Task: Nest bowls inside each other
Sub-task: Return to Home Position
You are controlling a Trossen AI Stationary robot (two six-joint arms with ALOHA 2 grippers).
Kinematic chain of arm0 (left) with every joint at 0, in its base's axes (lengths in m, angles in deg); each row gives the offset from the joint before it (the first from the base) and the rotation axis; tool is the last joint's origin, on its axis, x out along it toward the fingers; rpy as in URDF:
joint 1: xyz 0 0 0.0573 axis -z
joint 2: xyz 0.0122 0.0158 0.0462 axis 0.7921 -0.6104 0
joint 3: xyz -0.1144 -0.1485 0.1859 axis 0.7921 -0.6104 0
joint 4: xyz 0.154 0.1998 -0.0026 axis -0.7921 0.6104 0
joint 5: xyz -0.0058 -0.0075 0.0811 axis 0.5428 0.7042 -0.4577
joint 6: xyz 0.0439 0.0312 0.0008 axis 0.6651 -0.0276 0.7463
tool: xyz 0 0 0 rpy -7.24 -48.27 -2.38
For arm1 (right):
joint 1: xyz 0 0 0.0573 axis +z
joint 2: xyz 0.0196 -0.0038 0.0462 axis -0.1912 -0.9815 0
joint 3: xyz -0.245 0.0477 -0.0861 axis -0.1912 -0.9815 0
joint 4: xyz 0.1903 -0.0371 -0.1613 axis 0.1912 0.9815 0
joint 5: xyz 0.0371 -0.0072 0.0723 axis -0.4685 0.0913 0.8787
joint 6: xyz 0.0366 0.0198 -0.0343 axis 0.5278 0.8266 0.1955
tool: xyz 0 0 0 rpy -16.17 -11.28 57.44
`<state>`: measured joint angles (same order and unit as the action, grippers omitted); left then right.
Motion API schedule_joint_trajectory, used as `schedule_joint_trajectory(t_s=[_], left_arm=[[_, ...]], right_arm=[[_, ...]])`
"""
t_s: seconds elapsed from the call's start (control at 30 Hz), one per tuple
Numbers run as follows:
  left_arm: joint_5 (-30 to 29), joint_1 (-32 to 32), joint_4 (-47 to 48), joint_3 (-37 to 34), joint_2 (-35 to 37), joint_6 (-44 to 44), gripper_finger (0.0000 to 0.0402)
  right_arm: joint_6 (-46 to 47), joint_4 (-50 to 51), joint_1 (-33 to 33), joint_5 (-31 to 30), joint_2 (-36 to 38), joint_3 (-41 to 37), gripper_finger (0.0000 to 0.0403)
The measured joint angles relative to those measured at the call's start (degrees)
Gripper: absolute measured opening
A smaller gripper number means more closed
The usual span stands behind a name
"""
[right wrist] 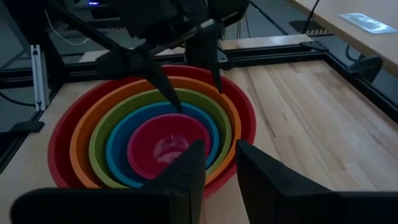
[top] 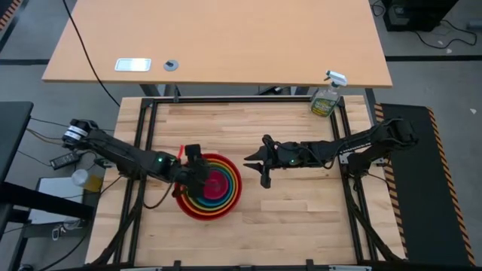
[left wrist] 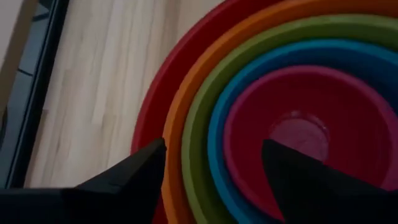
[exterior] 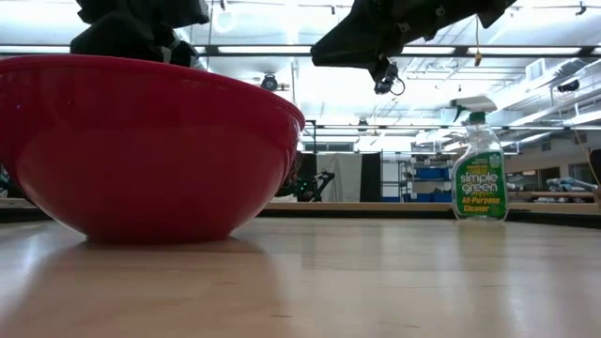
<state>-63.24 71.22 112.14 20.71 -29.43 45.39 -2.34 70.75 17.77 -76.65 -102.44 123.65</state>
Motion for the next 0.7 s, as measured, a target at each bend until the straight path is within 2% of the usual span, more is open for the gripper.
schedule_joint_trajectory(t_s=[0.27,0.33,0.47,0.6,0.7], left_arm=[[-0.5,3.7,-4.0,0.0,-1.8,3.1,0.0242],[-2.7,6.1,-4.2,0.0,-0.7,3.7,0.0232],[-8.9,10.9,-4.8,0.0,3.0,3.8,0.0210],[-9.5,13.3,-3.6,0.0,6.9,3.2,0.0194],[-9.5,13.9,-5.0,-1.9,10.9,3.0,0.0192]], right_arm=[[-0.5,0.2,0.2,0.1,0.0,0.0,0.0098],[-2.6,0.4,0.8,-0.6,0.5,0.0,0.0098],[-8.2,0.1,2.2,-6.2,3.4,0.0,0.0098],[-9.8,0.6,1.1,-2.3,7.4,-0.6,0.0098],[-9.9,-0.6,-1.2,1.0,12.0,-4.0,0.0098]])
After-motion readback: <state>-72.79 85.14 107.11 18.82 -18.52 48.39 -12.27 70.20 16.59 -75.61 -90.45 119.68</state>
